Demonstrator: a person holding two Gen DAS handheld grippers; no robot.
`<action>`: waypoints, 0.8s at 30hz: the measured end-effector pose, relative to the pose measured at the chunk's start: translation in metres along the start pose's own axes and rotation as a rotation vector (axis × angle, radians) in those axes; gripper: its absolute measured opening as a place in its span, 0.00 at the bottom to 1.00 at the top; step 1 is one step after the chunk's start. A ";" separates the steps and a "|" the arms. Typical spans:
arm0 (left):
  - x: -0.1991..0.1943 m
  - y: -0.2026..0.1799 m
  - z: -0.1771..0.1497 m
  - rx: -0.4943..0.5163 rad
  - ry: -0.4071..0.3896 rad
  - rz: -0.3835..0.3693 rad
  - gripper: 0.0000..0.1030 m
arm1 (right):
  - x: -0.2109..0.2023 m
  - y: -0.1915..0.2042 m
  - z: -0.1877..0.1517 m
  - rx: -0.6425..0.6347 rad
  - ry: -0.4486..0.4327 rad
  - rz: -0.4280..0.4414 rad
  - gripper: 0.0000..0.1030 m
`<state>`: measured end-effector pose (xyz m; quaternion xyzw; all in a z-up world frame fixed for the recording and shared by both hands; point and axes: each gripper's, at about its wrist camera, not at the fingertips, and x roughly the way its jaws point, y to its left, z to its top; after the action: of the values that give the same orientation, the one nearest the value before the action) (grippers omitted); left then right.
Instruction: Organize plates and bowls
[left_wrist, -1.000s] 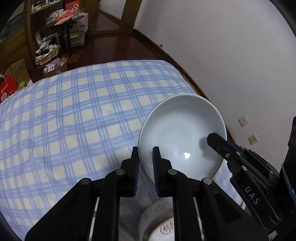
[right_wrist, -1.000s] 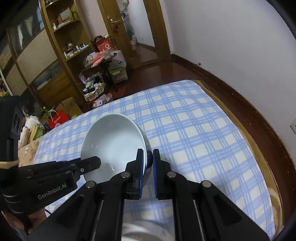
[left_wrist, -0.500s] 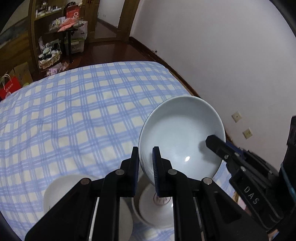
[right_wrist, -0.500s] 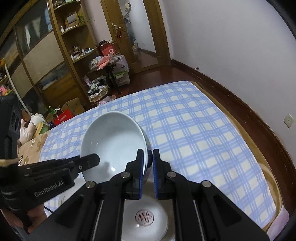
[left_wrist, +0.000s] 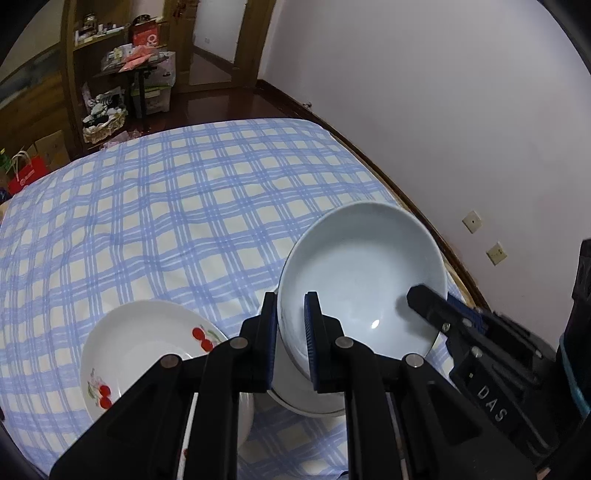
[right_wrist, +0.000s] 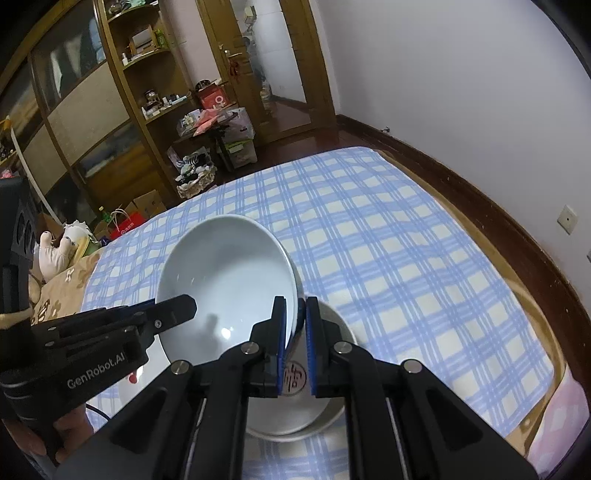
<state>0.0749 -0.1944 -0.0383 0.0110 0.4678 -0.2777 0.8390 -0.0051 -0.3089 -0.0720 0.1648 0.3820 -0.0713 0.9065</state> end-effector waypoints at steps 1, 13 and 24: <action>0.000 -0.001 -0.003 0.006 -0.007 0.009 0.13 | -0.001 0.001 -0.004 -0.007 -0.006 -0.001 0.11; 0.029 0.013 -0.026 0.049 0.082 0.018 0.13 | 0.022 0.005 -0.029 -0.019 0.014 -0.017 0.11; 0.054 0.014 -0.039 0.076 0.115 0.019 0.13 | 0.036 -0.007 -0.038 0.029 0.029 -0.020 0.11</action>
<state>0.0732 -0.1958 -0.1067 0.0631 0.5043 -0.2859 0.8124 -0.0072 -0.3018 -0.1247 0.1750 0.3957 -0.0834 0.8977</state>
